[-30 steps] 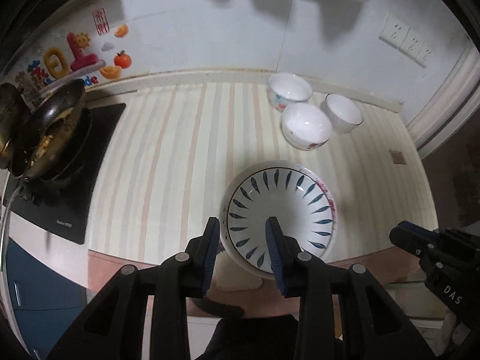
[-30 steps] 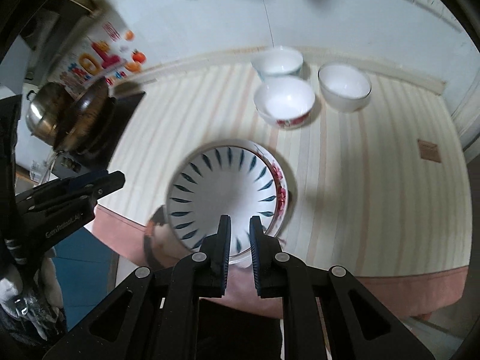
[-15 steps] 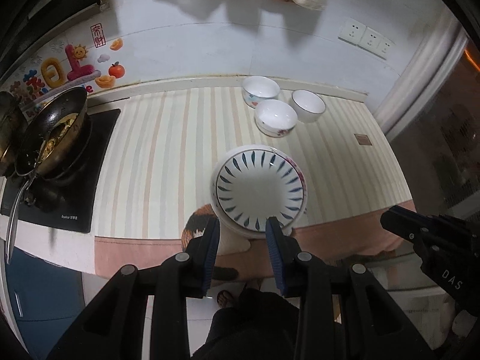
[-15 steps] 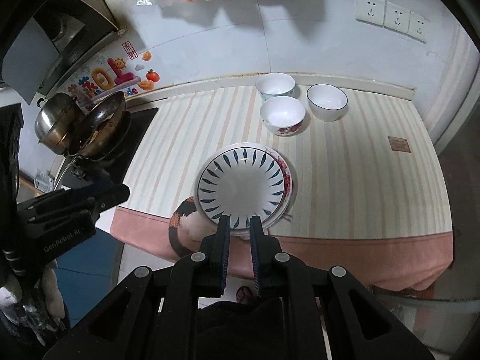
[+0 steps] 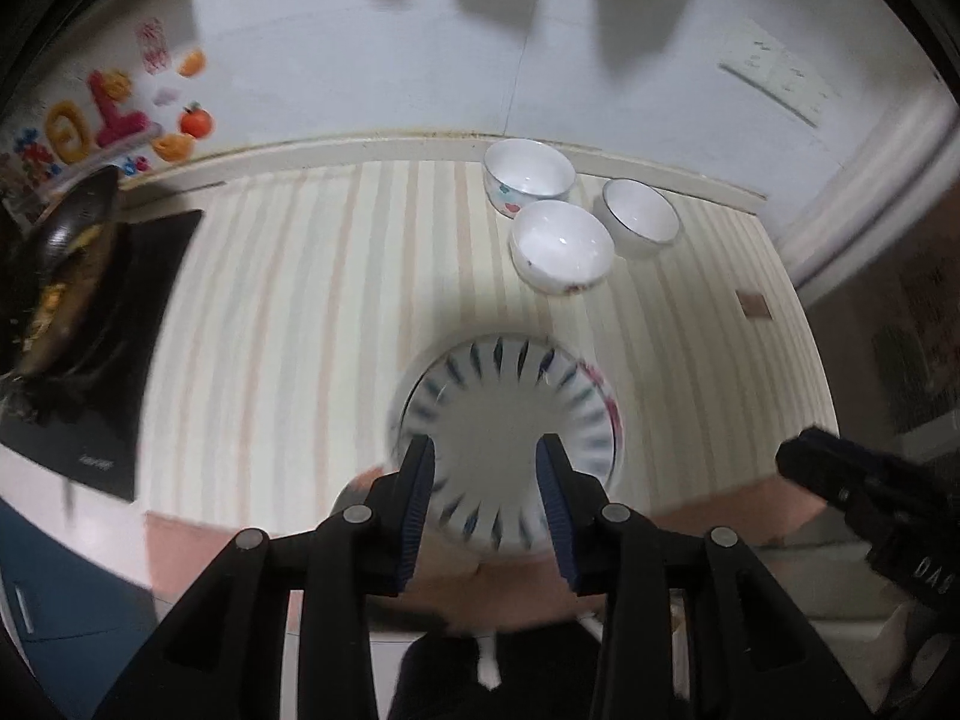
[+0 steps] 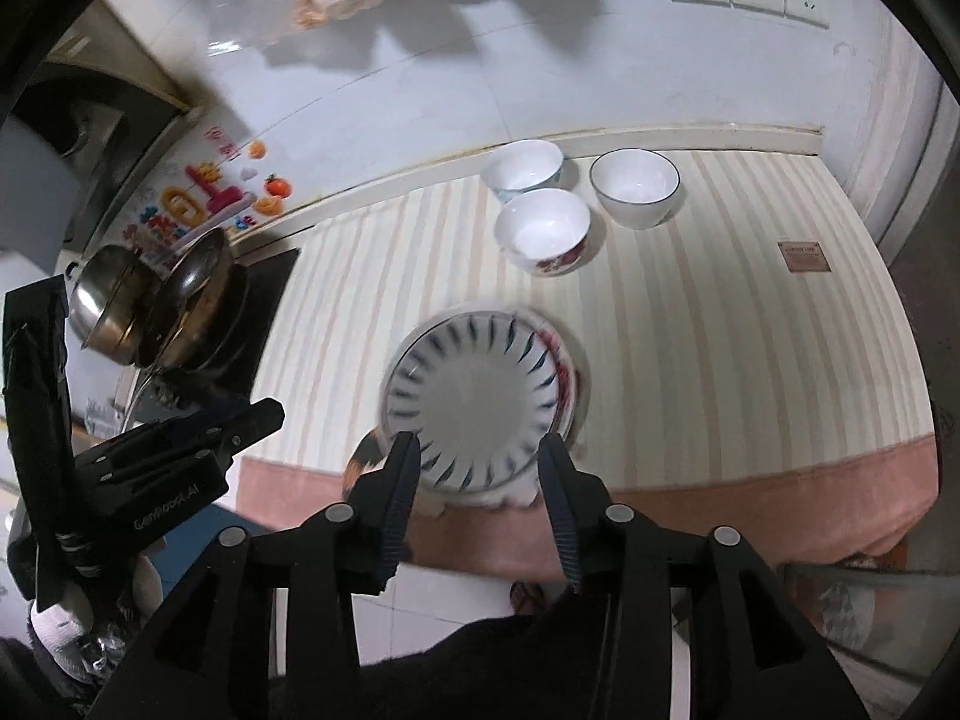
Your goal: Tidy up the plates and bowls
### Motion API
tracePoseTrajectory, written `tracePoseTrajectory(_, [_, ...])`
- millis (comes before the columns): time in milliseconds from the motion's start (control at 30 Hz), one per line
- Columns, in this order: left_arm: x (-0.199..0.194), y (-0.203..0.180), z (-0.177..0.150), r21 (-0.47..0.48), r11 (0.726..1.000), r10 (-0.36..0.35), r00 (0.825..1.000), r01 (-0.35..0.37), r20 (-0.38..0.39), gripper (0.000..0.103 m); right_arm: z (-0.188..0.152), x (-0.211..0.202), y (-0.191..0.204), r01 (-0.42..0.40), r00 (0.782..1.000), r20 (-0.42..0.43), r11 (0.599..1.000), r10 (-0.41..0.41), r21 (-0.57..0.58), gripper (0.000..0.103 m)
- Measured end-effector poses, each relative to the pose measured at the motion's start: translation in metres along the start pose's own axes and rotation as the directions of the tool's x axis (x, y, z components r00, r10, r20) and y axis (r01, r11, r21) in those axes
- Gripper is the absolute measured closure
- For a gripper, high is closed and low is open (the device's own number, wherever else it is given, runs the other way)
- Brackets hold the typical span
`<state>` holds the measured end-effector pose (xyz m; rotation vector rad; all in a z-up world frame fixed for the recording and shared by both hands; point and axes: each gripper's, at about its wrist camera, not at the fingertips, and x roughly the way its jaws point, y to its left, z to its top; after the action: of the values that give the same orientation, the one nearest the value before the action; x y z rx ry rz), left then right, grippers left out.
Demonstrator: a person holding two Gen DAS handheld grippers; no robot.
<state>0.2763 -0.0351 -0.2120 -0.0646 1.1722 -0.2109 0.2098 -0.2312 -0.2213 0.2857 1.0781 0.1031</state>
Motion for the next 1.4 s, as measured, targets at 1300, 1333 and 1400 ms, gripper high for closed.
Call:
tracePoseTrajectory(1300, [0.188,-0.073,0.155,-0.047,0.996,-0.085,0.976,0.077,-0.199,0.081,0.198,0.236,-0.113,-0.036,0.968,-0.247,0.998,0.047,0.049,0.089])
tracePoseTrajectory(1333, [0.181,-0.079,0.154,-0.037,0.996,-0.09,0.978,0.084,-0.189,0.081,0.197,0.226,-0.112,-0.035,0.971,-0.235,0.998,0.045,0.045,0.089])
tracePoseTrajectory(1400, [0.17,-0.086,0.151,-0.022,0.995,-0.098,0.98,0.095,-0.174,0.081,0.193,0.205,-0.115,-0.028,0.977,-0.211,0.999,0.035,0.038,0.089])
